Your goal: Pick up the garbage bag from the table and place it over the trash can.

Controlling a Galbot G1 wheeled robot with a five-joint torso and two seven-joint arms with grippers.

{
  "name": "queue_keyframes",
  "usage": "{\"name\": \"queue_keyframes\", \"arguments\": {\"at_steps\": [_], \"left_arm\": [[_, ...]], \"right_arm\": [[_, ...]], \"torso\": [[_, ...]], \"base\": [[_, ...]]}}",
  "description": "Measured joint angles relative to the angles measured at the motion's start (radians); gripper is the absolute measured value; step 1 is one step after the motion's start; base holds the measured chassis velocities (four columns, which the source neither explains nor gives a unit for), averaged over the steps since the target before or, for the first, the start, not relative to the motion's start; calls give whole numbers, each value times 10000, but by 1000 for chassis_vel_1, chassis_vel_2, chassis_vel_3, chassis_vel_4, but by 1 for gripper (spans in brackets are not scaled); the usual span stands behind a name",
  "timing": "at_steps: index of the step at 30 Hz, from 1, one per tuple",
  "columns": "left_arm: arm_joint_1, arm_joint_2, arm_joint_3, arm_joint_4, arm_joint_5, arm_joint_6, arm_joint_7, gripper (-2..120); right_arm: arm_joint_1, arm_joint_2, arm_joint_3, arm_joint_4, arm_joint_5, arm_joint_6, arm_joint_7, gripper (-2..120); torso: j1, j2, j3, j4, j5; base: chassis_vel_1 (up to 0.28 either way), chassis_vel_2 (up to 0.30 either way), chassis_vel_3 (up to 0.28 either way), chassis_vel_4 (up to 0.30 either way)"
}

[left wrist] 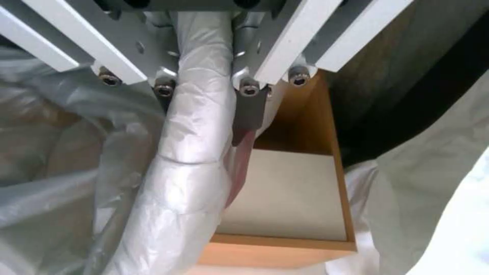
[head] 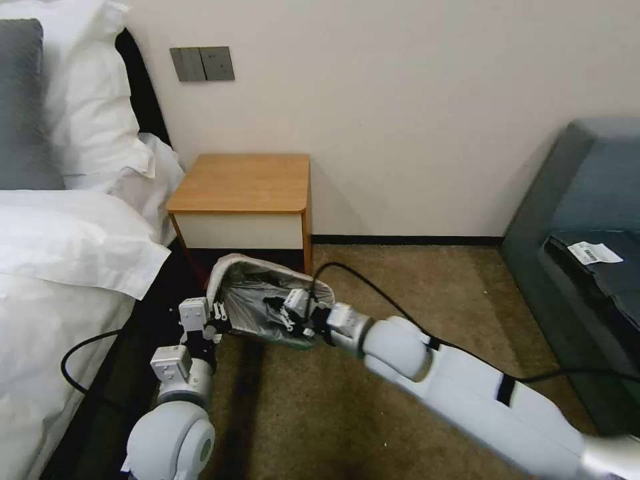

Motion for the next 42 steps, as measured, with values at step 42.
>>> {"name": "queue_keyframes", "arguments": {"at_steps": [42], "left_arm": [[623, -539, 308, -596, 752, -136, 52, 7]], "right_arm": [[3453, 2688, -3958, -4361, 1196, -448, 2021, 0]], "torso": [[0, 0, -1, -1, 1]], "base": [[0, 0, 0, 0]]}}
